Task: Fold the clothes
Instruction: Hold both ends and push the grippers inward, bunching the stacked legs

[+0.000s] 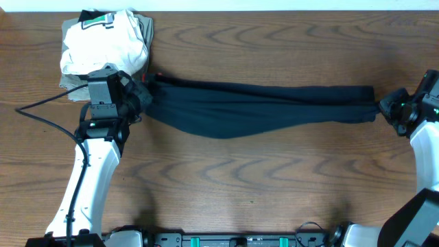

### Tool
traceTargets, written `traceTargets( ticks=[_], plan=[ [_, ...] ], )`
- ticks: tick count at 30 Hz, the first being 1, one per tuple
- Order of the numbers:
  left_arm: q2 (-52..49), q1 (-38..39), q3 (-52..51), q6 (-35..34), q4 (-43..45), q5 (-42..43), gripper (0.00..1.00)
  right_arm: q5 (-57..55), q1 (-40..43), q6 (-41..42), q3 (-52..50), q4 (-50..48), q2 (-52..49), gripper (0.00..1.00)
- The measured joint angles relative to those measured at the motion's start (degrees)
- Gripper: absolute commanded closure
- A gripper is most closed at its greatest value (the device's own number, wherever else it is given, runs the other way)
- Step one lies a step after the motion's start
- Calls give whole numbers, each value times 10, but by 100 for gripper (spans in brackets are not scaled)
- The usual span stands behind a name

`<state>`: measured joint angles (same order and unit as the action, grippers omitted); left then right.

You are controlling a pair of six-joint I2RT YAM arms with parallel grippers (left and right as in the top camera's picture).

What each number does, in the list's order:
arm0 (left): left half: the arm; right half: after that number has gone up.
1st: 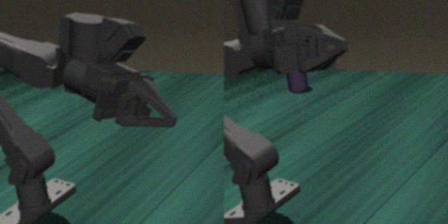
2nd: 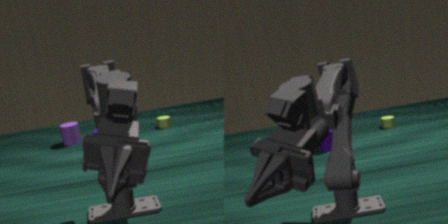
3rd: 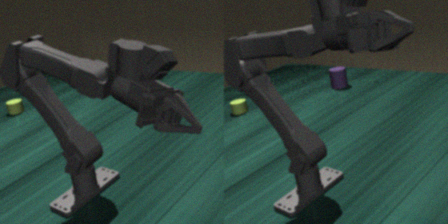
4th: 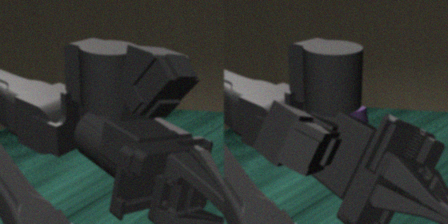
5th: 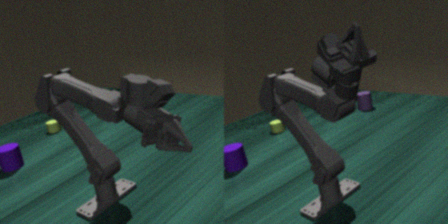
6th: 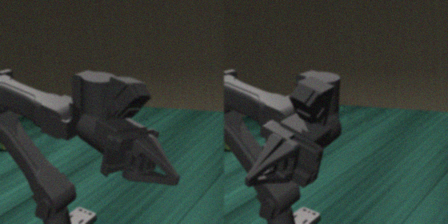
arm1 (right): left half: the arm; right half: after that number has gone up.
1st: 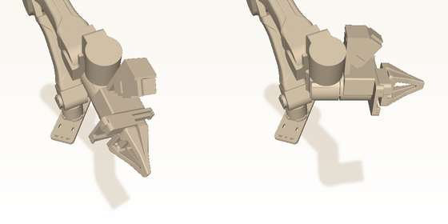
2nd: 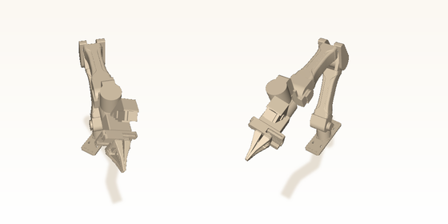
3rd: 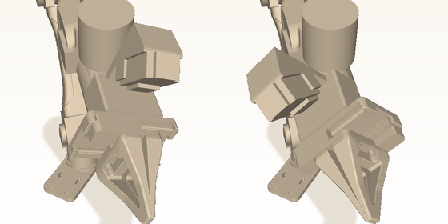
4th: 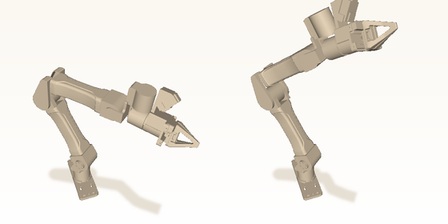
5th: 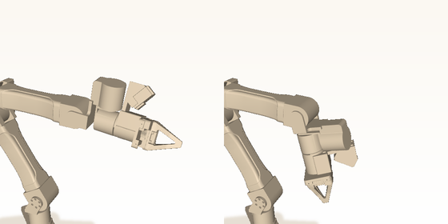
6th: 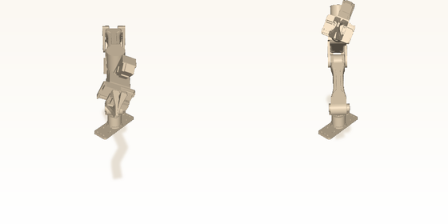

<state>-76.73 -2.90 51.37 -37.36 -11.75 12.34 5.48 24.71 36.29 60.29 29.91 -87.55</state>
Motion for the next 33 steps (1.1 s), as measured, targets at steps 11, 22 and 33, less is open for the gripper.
traceTargets(
  ticks=[11,22,33],
  plan=[
    [-60,0,0,-1,88,-39,94,-1,0,7,0,-46,-69,98],
    [-131,0,0,-1,199,-53,94,-1,-23,12,0,-93,-81,98],
    [-133,0,0,-1,212,-94,33,-15,-30,26,0,-95,-81,55]
  ],
)
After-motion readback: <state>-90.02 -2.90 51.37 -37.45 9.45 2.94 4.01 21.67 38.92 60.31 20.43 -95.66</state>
